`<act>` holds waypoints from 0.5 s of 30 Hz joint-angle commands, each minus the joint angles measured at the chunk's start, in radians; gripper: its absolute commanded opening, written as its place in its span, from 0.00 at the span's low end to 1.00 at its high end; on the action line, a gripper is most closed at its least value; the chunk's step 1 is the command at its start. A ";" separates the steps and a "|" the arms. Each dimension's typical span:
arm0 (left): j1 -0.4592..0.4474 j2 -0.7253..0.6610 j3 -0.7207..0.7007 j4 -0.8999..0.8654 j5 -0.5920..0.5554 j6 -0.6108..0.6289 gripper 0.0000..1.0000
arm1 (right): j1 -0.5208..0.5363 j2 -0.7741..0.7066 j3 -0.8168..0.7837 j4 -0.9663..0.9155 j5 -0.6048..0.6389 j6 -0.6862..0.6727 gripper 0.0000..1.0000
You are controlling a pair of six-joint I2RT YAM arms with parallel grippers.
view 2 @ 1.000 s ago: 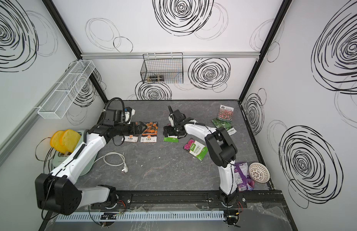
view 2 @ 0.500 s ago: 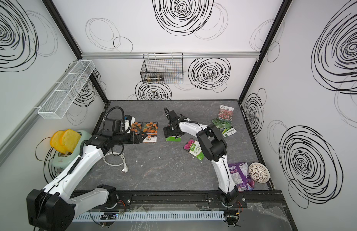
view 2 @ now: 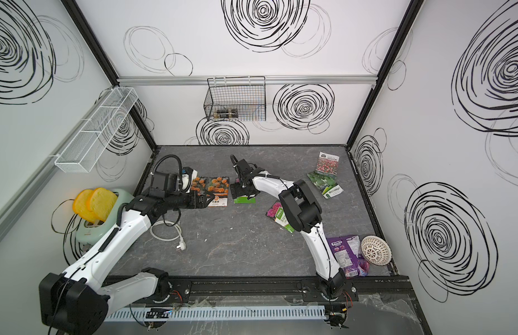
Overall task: Arrange the seed packets in a row
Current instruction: Place the seed packet at the center of the board.
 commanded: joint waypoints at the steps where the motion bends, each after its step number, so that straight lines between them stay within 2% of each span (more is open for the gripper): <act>1: 0.000 0.006 0.012 0.030 0.002 -0.003 0.97 | 0.008 0.029 0.029 -0.067 -0.028 -0.002 0.92; 11: 0.004 0.009 0.012 0.041 0.003 -0.010 0.96 | 0.004 -0.008 0.077 -0.044 -0.082 0.010 0.92; 15: 0.004 0.025 0.013 0.058 0.000 -0.022 0.96 | -0.033 -0.074 0.106 -0.036 -0.146 0.043 0.92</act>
